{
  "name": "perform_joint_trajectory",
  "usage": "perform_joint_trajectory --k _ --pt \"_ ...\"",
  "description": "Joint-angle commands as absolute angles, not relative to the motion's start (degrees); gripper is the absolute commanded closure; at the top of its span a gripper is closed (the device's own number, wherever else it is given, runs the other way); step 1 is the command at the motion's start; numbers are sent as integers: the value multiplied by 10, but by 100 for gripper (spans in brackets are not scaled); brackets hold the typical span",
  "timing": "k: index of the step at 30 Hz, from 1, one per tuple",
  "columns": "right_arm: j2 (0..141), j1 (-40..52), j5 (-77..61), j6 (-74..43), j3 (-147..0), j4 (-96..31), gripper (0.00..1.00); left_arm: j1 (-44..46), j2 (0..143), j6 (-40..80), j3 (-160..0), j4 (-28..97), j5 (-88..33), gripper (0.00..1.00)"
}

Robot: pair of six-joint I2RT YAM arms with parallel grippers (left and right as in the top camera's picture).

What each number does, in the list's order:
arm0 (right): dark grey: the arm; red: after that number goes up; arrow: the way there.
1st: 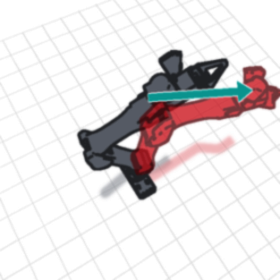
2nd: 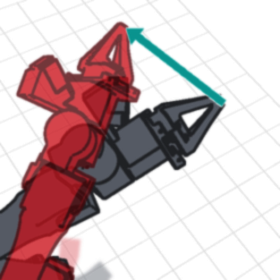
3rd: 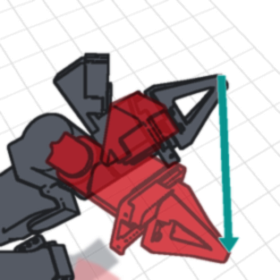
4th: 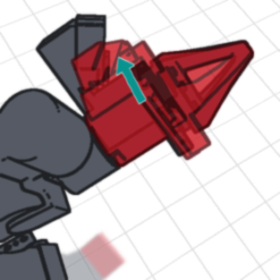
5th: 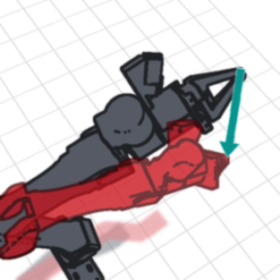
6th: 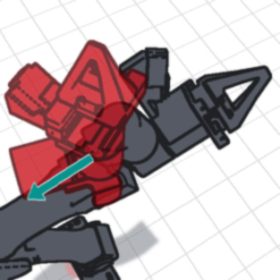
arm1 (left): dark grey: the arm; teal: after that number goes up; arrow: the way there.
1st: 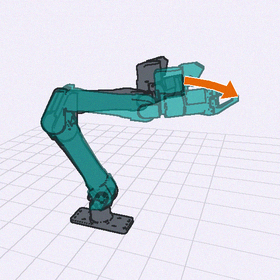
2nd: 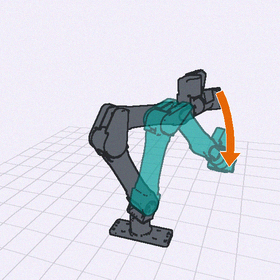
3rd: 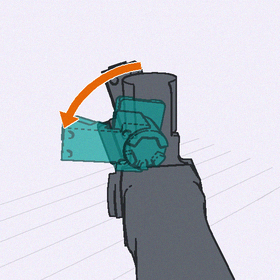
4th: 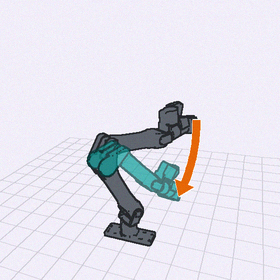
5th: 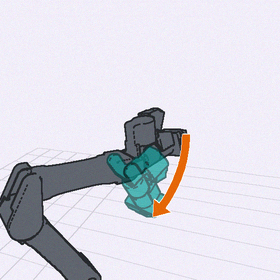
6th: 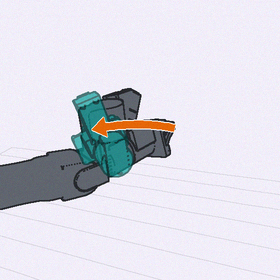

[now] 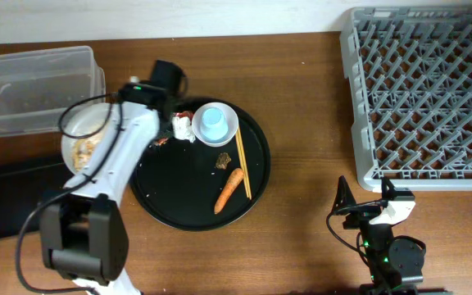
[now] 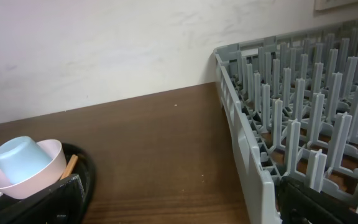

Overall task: Sort waste into correct bins and load items into the dishwasher rack
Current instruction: 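Tip the plate over the black tray to dump rice and shells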

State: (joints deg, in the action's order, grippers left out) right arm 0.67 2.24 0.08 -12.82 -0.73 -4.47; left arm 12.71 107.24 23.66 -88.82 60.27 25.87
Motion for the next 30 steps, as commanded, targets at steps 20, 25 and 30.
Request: perform_joint_trajectory --k 20,25,30 --pt "2 25 7 -123 -3 -47 2 -195 1052 223 -901 473 33 99" --pt "2 25 7 -123 -3 -47 1 -256 1052 223 -901 470 -37 99" --pt "2 25 7 -123 -3 -47 2 -311 1052 225 -901 468 -170 99"
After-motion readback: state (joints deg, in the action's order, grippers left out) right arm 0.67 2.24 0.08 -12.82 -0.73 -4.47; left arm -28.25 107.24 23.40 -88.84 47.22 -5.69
